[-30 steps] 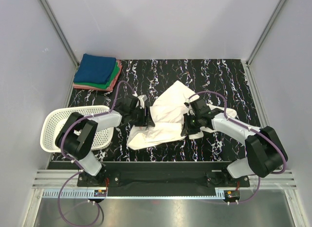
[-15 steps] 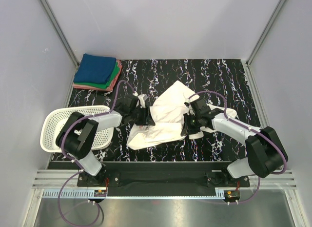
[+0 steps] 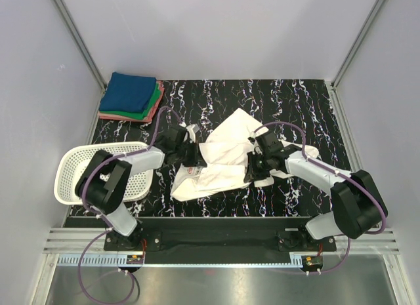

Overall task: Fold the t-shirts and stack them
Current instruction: Flatten the tshirt out

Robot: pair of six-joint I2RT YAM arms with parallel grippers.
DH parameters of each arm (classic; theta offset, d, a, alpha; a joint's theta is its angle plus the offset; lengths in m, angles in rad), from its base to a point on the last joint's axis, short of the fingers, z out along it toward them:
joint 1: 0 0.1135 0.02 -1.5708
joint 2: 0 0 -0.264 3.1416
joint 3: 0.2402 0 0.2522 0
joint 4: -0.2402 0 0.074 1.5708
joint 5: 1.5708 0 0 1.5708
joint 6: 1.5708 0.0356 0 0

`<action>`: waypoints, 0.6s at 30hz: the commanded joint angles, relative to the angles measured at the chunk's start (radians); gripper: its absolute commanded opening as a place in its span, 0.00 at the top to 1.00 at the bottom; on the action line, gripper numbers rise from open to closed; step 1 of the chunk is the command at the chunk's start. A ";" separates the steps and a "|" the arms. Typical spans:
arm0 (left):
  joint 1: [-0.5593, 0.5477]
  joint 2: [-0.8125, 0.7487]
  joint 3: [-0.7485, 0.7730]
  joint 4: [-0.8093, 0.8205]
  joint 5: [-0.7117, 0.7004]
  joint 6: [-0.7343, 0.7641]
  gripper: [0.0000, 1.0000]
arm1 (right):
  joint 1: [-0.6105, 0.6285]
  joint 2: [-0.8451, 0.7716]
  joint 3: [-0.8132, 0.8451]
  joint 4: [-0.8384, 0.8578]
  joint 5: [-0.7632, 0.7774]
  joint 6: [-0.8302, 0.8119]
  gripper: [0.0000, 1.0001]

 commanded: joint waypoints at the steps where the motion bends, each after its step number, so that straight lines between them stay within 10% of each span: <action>1: -0.003 -0.166 0.085 -0.050 -0.022 -0.017 1.00 | 0.005 -0.026 0.115 -0.043 0.020 0.001 0.93; 9: 0.032 -0.357 0.357 -0.482 -0.383 -0.020 1.00 | 0.003 0.171 0.546 -0.106 0.043 -0.045 0.88; 14: 0.212 -0.359 0.498 -0.668 -0.579 -0.060 1.00 | 0.003 0.475 1.089 -0.437 0.142 -0.080 0.59; 18: 0.315 -0.357 0.527 -0.681 -0.573 -0.060 1.00 | 0.003 0.353 0.935 -0.470 0.281 -0.007 0.53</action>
